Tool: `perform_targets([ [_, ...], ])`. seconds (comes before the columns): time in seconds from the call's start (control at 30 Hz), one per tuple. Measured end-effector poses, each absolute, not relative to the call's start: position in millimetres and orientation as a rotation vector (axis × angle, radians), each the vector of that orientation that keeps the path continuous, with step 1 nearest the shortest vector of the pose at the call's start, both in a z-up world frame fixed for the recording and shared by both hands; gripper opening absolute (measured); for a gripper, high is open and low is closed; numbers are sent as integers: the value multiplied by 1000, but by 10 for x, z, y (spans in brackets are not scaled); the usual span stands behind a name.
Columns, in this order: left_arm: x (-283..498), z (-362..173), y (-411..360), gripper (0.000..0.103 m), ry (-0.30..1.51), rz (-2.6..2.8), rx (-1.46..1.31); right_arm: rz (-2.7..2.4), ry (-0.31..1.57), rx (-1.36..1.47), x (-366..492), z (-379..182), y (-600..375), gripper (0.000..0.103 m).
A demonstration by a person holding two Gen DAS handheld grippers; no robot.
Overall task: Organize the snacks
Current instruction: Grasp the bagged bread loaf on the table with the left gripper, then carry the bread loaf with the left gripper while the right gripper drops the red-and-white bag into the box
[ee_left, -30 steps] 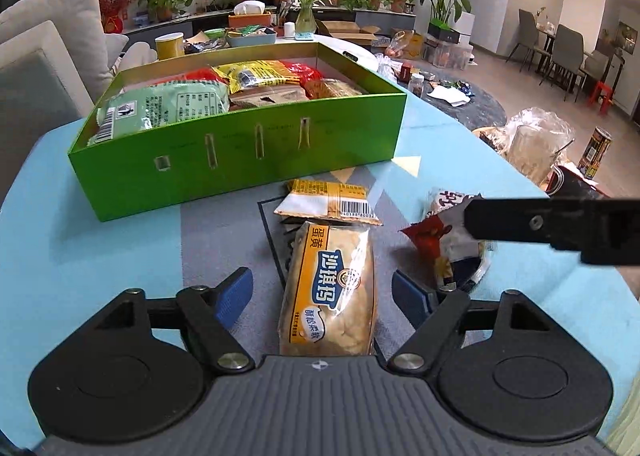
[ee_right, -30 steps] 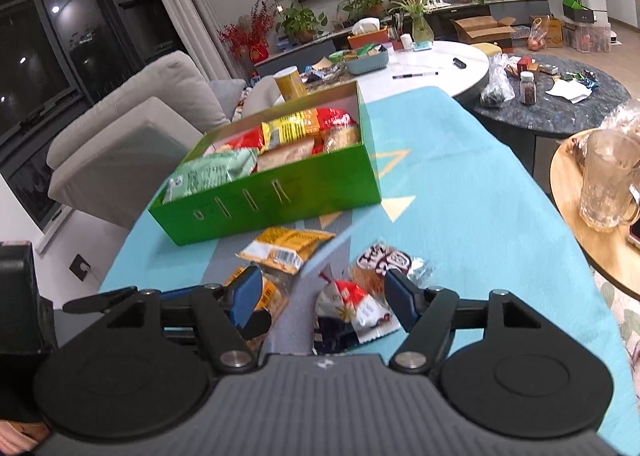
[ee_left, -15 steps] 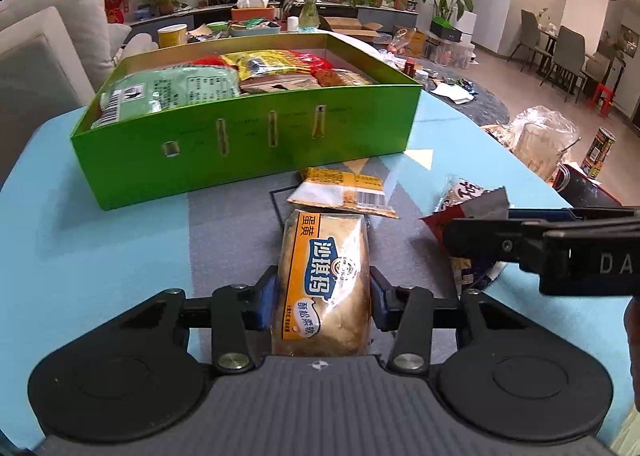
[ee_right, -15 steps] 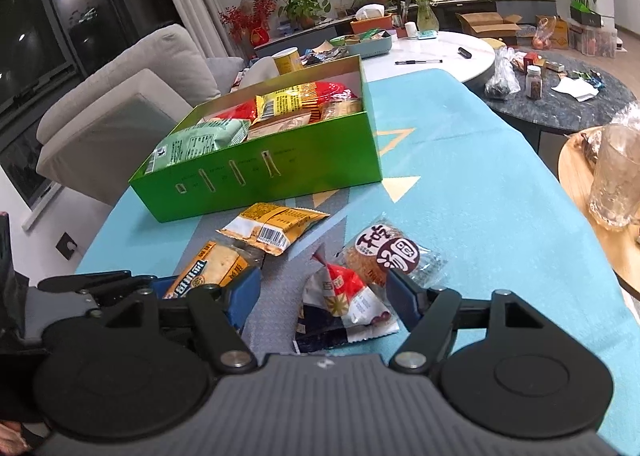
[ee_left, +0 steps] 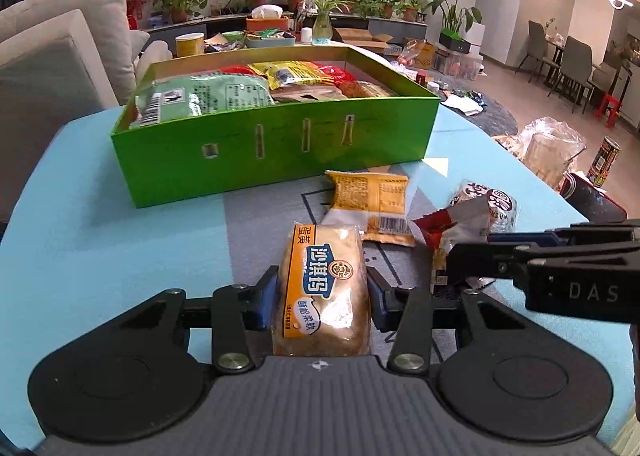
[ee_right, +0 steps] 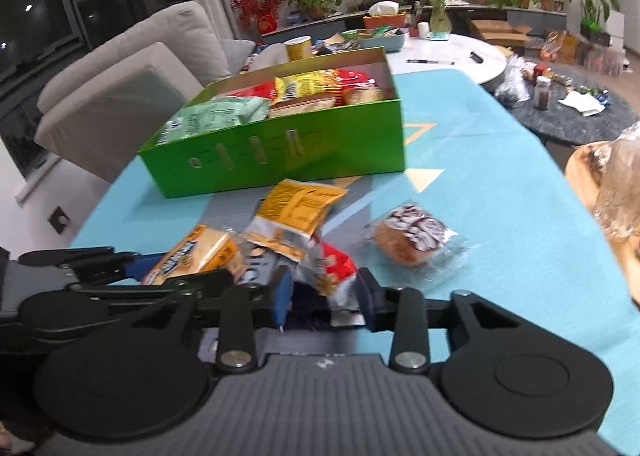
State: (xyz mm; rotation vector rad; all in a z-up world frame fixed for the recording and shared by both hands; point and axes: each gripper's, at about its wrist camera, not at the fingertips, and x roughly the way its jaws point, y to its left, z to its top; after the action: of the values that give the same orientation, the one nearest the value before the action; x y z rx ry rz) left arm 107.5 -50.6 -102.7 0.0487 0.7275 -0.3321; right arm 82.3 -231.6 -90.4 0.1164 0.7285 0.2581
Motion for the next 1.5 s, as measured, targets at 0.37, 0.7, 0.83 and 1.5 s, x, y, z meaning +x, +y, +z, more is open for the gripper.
perform_targets([
  [0.37,1100,-1071,-450,43,739,-323,31,219,721,124,907,-898,-2254,78],
  [0.7,1109,-1118,-486,41,729,-330,71,221,769,109,1026,-1036,-2229,78],
  [0.83,1061,-1087,-484,40,725,-342,71,242,764,145,969,-986,-2258,78],
  [1.5,870,-470,-337,40,558,-330,29,298,564,139,757,-288,-2196,78],
])
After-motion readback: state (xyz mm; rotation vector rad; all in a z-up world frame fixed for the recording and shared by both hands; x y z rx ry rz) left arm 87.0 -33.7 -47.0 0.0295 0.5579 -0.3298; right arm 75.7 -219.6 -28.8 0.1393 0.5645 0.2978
